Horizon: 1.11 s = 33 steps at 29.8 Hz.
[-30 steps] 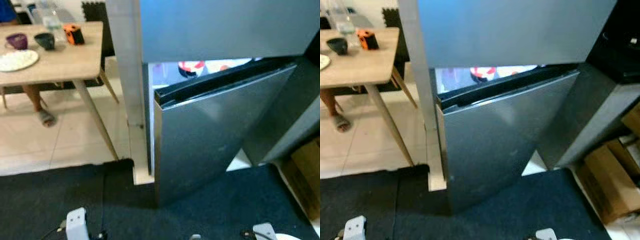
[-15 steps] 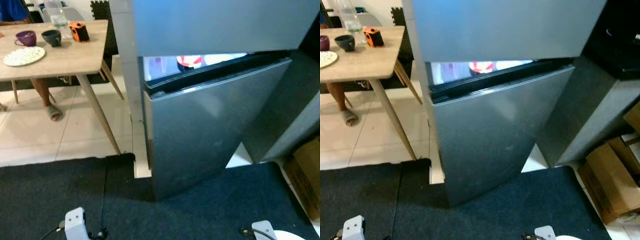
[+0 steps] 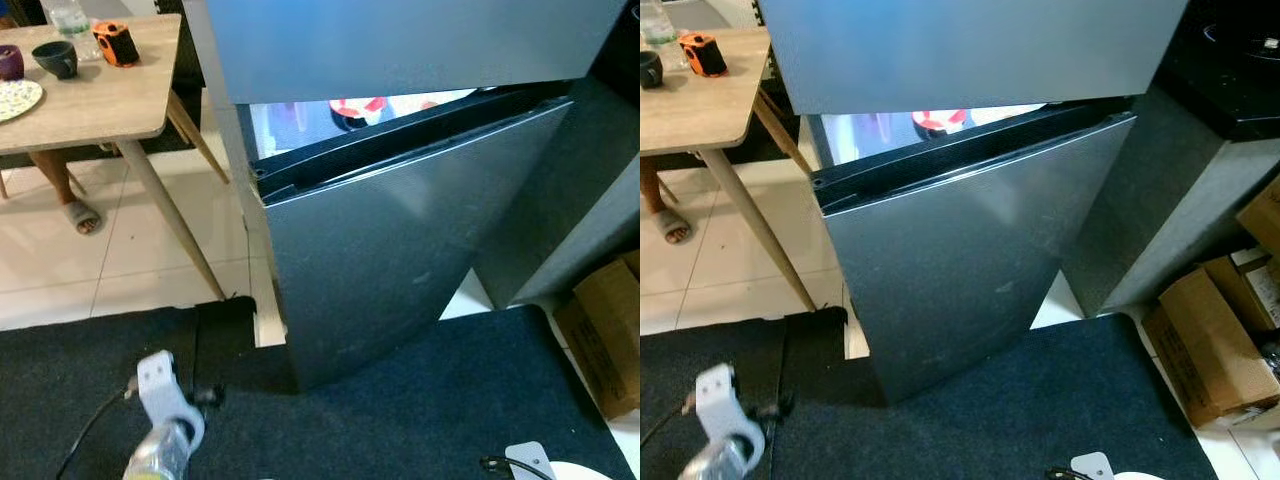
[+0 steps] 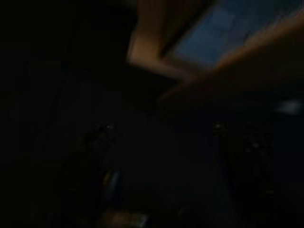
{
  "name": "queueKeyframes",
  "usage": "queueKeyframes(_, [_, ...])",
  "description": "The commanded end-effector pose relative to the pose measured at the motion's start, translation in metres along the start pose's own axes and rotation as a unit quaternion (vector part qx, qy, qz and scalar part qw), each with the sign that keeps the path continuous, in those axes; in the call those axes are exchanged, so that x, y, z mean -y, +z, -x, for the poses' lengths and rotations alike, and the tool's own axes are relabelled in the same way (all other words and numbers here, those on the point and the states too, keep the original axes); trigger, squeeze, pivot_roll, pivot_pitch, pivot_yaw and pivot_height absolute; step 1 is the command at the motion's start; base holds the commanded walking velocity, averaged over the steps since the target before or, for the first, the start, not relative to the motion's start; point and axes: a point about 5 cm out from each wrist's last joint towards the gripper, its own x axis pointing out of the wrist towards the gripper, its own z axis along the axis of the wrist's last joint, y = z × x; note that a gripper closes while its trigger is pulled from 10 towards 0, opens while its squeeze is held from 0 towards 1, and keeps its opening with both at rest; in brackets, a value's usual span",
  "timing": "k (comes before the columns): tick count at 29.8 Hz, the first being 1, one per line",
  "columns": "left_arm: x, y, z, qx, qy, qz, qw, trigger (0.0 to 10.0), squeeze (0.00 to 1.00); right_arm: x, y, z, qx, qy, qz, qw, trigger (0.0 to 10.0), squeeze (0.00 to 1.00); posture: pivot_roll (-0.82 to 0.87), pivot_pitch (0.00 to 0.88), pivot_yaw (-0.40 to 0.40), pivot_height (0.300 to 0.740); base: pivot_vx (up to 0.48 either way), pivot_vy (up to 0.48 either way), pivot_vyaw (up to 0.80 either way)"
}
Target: Restocking fridge
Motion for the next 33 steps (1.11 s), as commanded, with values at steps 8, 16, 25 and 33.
queueKeyframes(8, [0.017,0.091,-0.014,0.150,-0.037,0.051,0.987,0.0,0.00,-0.001,-0.015,0.006,-0.015,0.000,0.001,1.000,10.0,0.00,-0.11,0.175,0.014,0.740,0.000,0.000,0.00])
queueKeyframes(16, [0.073,0.160,-0.022,0.229,-0.142,0.087,0.959,0.0,0.00,0.001,-0.021,0.008,-0.019,-0.004,0.000,1.000,10.0,0.00,-0.13,0.192,0.018,0.740,0.000,0.000,0.00])
queueKeyframes(25, [0.132,0.165,-0.028,0.194,-0.264,0.077,0.942,10.0,0.00,0.002,-0.022,0.008,-0.019,-0.006,-0.002,1.000,10.0,0.00,-0.14,0.198,0.015,0.740,0.000,0.000,0.00])
queueKeyframes(33, [0.172,0.134,-0.025,0.093,-0.435,0.055,0.894,10.0,0.00,0.004,-0.022,0.008,-0.018,-0.010,-0.003,1.000,10.0,0.00,-0.14,0.193,0.015,0.740,0.000,0.000,0.00])
